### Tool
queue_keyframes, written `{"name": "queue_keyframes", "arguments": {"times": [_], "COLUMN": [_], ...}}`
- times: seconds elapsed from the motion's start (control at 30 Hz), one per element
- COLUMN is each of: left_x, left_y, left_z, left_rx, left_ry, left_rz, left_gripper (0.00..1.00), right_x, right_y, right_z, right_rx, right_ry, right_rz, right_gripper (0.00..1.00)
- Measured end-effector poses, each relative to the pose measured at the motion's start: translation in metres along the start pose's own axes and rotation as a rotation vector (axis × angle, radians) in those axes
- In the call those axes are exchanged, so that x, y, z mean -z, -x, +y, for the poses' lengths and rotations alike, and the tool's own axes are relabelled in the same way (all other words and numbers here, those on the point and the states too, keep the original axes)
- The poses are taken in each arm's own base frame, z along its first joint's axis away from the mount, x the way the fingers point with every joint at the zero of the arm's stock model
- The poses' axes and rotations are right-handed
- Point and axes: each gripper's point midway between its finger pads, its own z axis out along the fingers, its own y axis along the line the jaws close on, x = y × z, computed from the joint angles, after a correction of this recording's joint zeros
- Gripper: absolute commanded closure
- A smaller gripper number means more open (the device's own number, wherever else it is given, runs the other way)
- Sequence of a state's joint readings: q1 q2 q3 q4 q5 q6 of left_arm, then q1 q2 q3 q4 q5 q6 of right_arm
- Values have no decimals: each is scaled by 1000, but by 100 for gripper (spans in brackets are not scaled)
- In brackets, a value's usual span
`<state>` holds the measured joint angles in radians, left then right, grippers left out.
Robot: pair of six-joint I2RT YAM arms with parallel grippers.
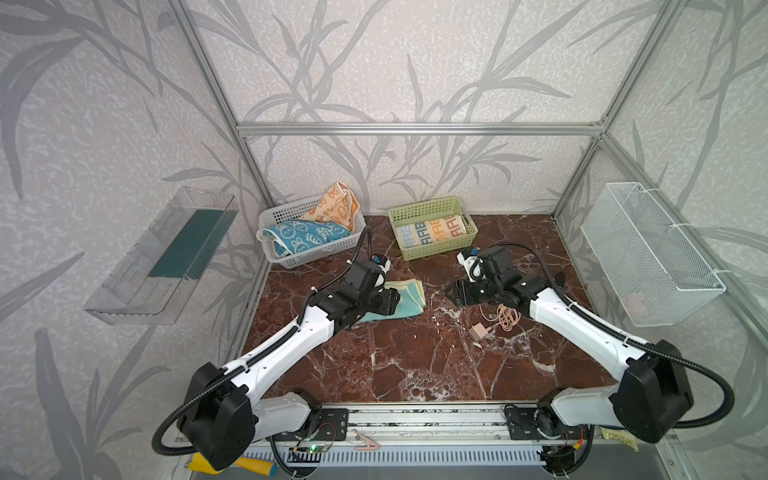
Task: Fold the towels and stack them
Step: 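Drop the yellow-green towel on the table with the left gripper, then grasp the towel's corners with both grippers on the table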
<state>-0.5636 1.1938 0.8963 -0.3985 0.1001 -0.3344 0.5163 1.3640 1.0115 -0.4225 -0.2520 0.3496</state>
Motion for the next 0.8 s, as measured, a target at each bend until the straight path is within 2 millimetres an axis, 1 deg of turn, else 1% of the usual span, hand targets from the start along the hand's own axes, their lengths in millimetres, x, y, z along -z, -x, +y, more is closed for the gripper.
{"name": "queue_keyframes", "arguments": {"times": [0.07, 0.13, 0.17, 0.23, 0.3, 0.37, 0.43, 0.5, 0.53, 0.6, 0.7, 0.8], "left_x": [19, 42, 48, 51, 44, 26, 7, -4, -7, -12, -20, -35], "left_y": [15, 32, 38, 44, 43, 31, 8, -15, -24, -34, -35, -40], "left_z": [4, 11, 16, 33, 52, 76, 99, 118, 124, 135, 148, 161], "left_rx": [6, 26, 41, 94, 157, 240, 327, 406, 441, 501, 568, 632], "left_ry": [21, 42, 52, 85, 112, 140, 169, 192, 197, 198, 182, 160], "left_rz": [-79, -177, -205, -226, -213, -157, -82, -27, -8, 14, 15, 42], "left_gripper": [36, 39, 41, 47, 52, 53, 53, 53, 53, 53, 54, 56], "right_x": [-3, -11, -16, -30, -47, -63, -81, -96, -104, -117, -138, -156], "right_y": [1, -1, -3, -6, -7, -6, 0, 8, 10, 13, 18, 22], "right_z": [0, 0, 0, 0, 3, 9, 18, 24, 27, 30, 29, 26], "right_rx": [-2, -4, -5, -5, 2, 19, 42, 58, 65, 76, 88, 91], "right_ry": [2, 0, -1, -6, -10, -8, -2, 2, 5, 3, -8, -18], "right_rz": [0, 14, 24, 57, 90, 117, 134, 135, 138, 148, 161, 173], "right_gripper": [31, 32, 32, 34, 37, 42, 47, 53, 55, 59, 64, 68]}}
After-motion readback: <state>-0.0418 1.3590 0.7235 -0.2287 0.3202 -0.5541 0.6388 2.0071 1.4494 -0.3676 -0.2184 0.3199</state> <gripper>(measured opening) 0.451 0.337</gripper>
